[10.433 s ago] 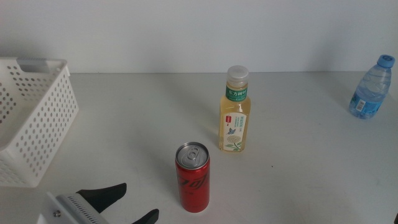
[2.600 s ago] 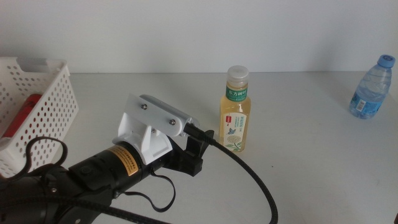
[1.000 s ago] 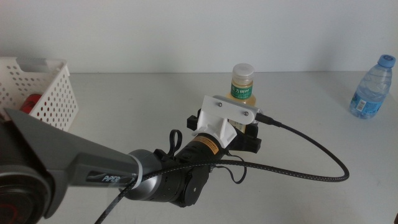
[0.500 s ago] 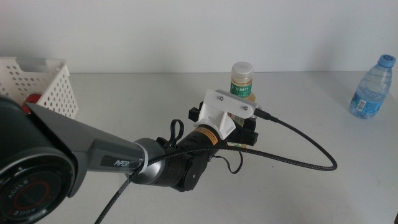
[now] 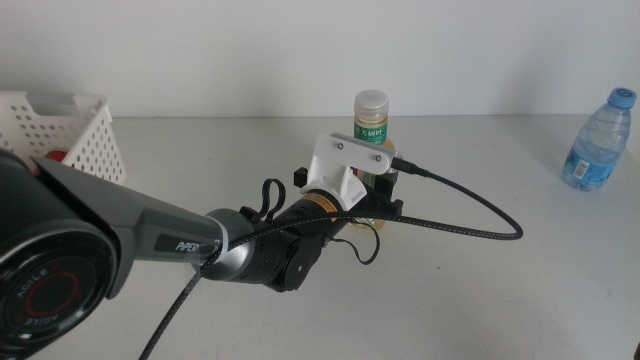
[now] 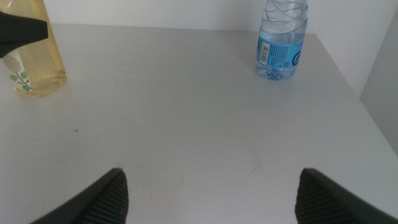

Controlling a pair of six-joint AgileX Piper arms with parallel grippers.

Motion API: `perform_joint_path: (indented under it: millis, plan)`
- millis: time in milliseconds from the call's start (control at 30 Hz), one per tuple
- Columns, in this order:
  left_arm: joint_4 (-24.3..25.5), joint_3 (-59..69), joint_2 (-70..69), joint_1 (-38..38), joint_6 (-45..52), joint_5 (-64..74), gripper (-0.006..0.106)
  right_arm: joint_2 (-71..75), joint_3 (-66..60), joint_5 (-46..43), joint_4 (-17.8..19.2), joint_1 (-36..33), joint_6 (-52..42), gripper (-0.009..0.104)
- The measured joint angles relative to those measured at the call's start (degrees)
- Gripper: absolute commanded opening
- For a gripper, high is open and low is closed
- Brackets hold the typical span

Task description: Use arms to grab the bottles and put them into the dustbin to the left of the table.

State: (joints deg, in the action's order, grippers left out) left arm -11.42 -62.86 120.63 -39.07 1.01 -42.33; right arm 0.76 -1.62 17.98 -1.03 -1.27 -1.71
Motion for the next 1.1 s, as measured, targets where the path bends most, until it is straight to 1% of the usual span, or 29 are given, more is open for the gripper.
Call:
perform_joint_path:
  millis: [100,133,233,433,600,833,867,933,1100]
  plan:
    - [4.6,0.0,-0.4,0.6,-1.6,1.7,0.015,0.0,0.0,0.0,0.0,0.0,0.0,0.070]
    - [7.4,0.0,-1.5,1.0,-2.8,4.8,-0.002,0.0,0.0,0.0,0.0,0.0,0.0,0.070]
    - [10.4,0.0,-5.4,1.4,-3.8,14.0,-0.002,0.0,0.0,0.0,0.0,0.0,0.0,0.070]
    - [13.2,0.7,-14.3,1.9,-4.4,32.3,-0.002,0.0,0.0,0.0,0.0,0.0,0.0,0.070]
    - [14.5,0.7,-22.3,4.1,-4.4,42.3,-0.002,0.0,0.0,0.0,0.0,0.0,0.0,0.070]
    - [14.6,0.7,-31.0,7.1,-4.4,54.0,-0.002,0.0,0.0,0.0,0.0,0.0,0.0,0.070]
    - [14.2,0.6,-31.8,7.6,-4.4,55.7,-0.002,0.0,0.0,0.0,0.0,0.0,0.0,0.070]
    - [11.4,-0.5,-33.7,9.3,-2.7,61.5,-0.002,0.0,0.0,0.0,0.0,0.0,0.0,0.070]
    - [3.8,-8.2,-36.3,17.5,8.8,78.6,-0.002,0.0,0.0,0.0,0.0,0.0,0.0,0.070]
